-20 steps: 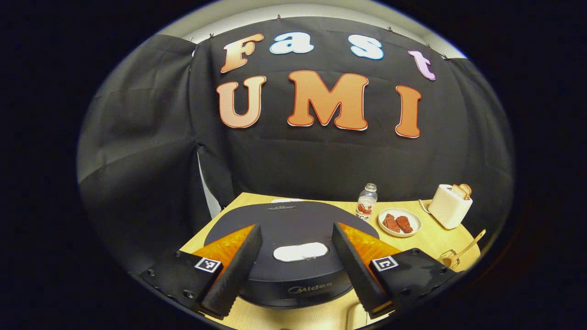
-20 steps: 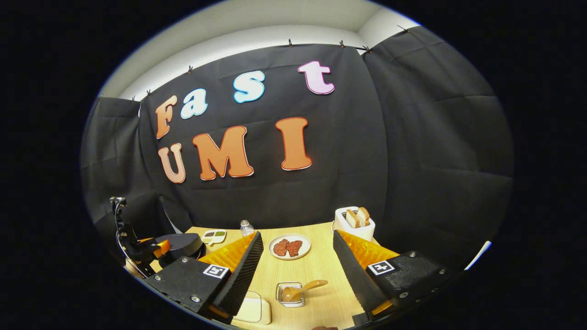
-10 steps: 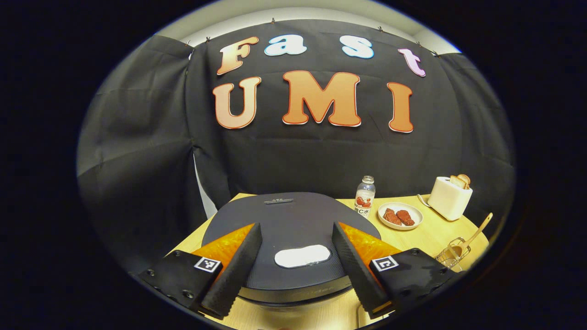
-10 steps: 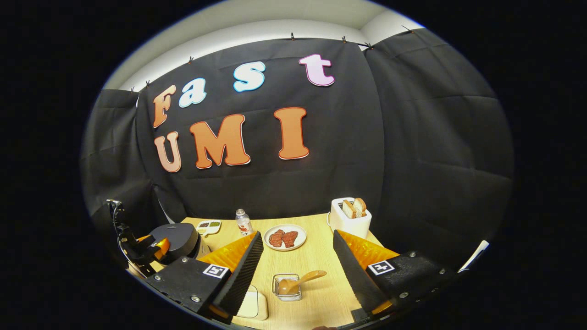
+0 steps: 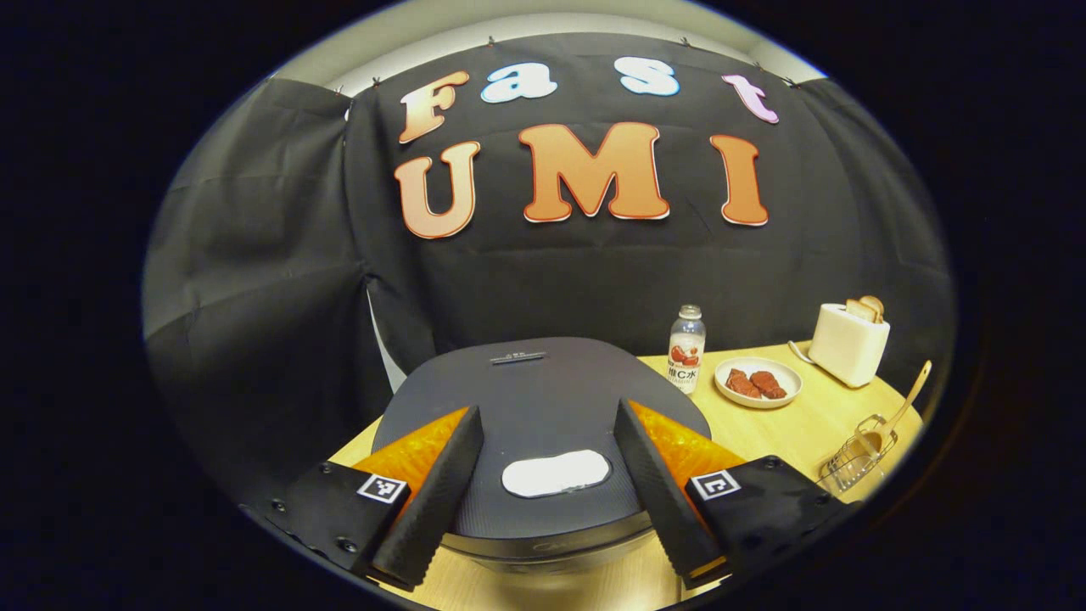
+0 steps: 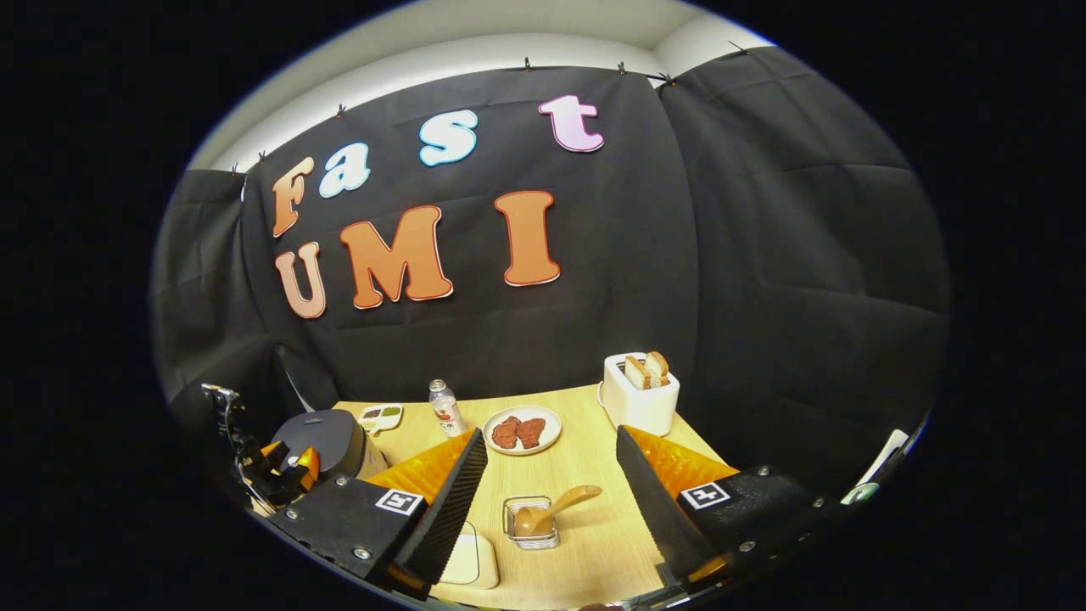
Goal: Close the left gripper, press the button to open the rice cooker; take a wooden spoon from the chopstick holder with the right hand, scoop a spoonful of rice and pour it into the rice cooker, then put the wooden spoon back into the chopstick holder.
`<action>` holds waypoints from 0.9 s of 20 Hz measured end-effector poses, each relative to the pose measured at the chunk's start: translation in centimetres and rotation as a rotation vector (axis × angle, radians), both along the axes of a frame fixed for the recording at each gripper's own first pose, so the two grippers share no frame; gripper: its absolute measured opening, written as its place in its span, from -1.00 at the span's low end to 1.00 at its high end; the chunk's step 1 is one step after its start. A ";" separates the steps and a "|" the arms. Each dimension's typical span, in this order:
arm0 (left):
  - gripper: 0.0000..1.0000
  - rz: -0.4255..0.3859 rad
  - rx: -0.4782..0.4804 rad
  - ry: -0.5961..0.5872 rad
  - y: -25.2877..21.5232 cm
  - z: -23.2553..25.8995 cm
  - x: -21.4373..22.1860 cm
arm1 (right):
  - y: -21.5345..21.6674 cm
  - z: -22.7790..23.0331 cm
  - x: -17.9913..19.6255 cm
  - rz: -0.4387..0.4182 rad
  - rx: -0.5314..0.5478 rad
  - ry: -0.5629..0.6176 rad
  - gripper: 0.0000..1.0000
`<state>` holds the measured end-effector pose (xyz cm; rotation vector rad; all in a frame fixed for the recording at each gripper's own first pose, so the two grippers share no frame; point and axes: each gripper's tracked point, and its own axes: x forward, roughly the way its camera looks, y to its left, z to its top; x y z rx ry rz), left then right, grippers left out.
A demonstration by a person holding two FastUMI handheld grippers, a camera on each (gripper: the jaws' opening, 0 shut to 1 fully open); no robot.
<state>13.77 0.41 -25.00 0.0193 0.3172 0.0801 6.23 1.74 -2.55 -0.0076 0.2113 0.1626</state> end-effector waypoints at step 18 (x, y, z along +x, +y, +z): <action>0.98 -0.023 -0.059 -0.173 6.7 31.7 -6.6 | -0.3 6.5 1.1 -0.004 0.001 -0.129 0.89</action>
